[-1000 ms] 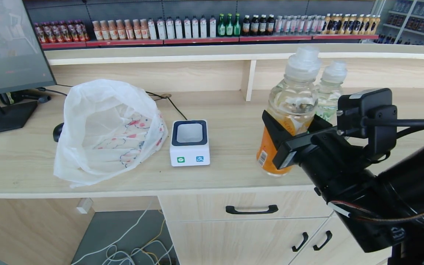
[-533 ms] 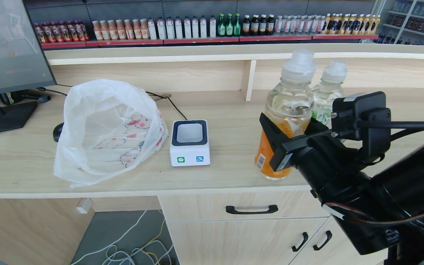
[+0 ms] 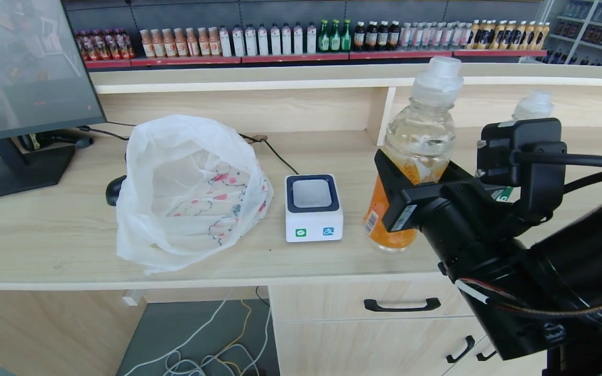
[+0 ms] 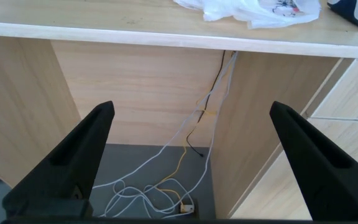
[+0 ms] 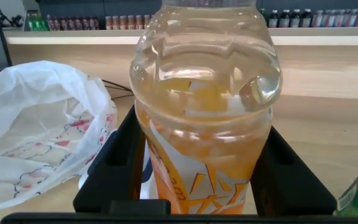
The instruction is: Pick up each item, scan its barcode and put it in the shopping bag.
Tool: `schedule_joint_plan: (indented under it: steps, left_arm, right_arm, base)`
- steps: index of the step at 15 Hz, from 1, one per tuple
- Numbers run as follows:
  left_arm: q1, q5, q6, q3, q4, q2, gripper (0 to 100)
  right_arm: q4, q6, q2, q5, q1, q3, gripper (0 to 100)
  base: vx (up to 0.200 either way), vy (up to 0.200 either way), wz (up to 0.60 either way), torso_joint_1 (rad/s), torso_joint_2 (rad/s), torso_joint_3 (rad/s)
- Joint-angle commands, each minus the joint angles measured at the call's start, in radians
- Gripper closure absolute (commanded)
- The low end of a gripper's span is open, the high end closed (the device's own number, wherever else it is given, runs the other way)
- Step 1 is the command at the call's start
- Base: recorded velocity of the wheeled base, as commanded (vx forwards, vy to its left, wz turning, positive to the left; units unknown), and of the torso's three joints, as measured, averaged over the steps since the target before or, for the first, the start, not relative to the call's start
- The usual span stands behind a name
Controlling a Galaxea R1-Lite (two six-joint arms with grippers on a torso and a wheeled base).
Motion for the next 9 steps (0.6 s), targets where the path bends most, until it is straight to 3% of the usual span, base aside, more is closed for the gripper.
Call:
schedule_joint_plan:
  steps: [1,3,9]
  left_arm:
    - [0.001,0.001,-0.001,0.000,0.000,0.000,0]
    - [0.001,0.000,-0.002,0.000,0.000,0.000,0]
    - [0.001,0.001,0.001,0.000,0.000,0.000,0]
  right_arm:
    - [-0.002,-0.011,-0.003,0.000,0.002,-0.011,100]
    - [-0.002,-0.041,-0.011,0.000,0.002,-0.011,100]
    - [-0.002,-0.135,-0.009,0.000,0.003,-0.029,100]
  base:
    - [0.000,0.200,0.00,0.002,0.00,-0.002]
    - [0.000,0.200,0.00,0.007,0.00,0.002]
    - [0.000,0.000,0.00,0.000,0.00,0.000]
